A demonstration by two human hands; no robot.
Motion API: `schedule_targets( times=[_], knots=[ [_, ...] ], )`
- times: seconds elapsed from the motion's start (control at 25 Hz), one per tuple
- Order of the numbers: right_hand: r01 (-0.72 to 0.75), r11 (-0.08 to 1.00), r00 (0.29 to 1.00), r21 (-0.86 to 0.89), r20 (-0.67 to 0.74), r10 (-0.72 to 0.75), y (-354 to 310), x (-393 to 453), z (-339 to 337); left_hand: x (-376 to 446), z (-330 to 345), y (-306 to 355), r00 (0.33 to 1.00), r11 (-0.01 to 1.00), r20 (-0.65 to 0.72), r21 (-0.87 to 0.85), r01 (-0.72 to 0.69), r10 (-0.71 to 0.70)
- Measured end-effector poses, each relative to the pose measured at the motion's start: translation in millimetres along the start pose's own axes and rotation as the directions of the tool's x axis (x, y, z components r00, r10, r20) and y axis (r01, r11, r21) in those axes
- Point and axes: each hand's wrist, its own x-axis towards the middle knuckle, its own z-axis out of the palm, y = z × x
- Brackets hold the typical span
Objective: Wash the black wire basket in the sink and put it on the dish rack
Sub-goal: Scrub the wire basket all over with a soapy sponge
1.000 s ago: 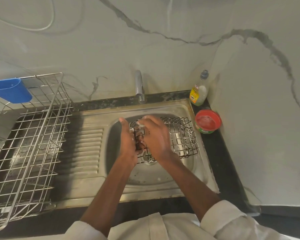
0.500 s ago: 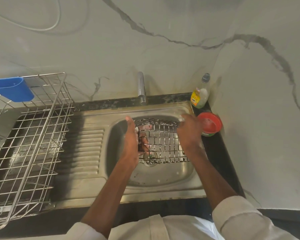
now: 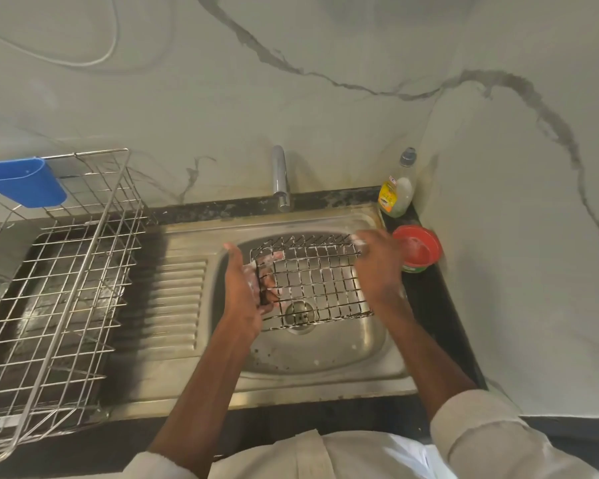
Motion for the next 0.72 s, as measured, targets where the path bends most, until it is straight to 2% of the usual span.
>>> schedule_targets(
  times=[0.08, 0.2, 0.36, 0.44, 0.56, 0.64, 0.72],
  knots=[
    [-0.103, 0.994, 0.994, -0.045, 0.02, 0.104, 22, 9, -12, -3, -3, -1, 0.999, 1.0, -0.032, 0.001, -0.001, 0.001],
    [-0.158, 0.987, 0.987, -0.025, 0.009, 0.159, 33, -3, -17, -3, -10, -2, 0.998, 0.998, -0.06, -0.049, 0.026, -0.029],
    [-0.278, 0.96, 0.954, 0.048, -0.102, 0.281, 20, -39, -30, 5, -24, -7, 0.995, 0.99, -0.091, -0.137, 0.032, -0.044],
    [-0.184, 0.981, 0.978, 0.059, -0.091, 0.188, 12, -40, -29, 9, -34, -10, 0.995, 0.988, -0.083, -0.151, 0.039, -0.052],
    [-0.011, 0.999, 0.999, -0.035, 0.048, 0.013, 1, -34, -12, 14, -45, -20, 0.994, 0.984, -0.088, -0.173, 0.051, -0.067],
    [-0.029, 0.992, 0.997, -0.124, 0.061, 0.037, -7, -48, -2, 14, -51, -23, 0.99, 0.971, -0.116, -0.235, 0.05, -0.079],
    [-0.09, 0.988, 0.995, -0.125, 0.037, 0.095, -27, -71, 4, 15, -55, -23, 0.986, 0.949, -0.136, -0.311, 0.048, -0.094]
  ],
)
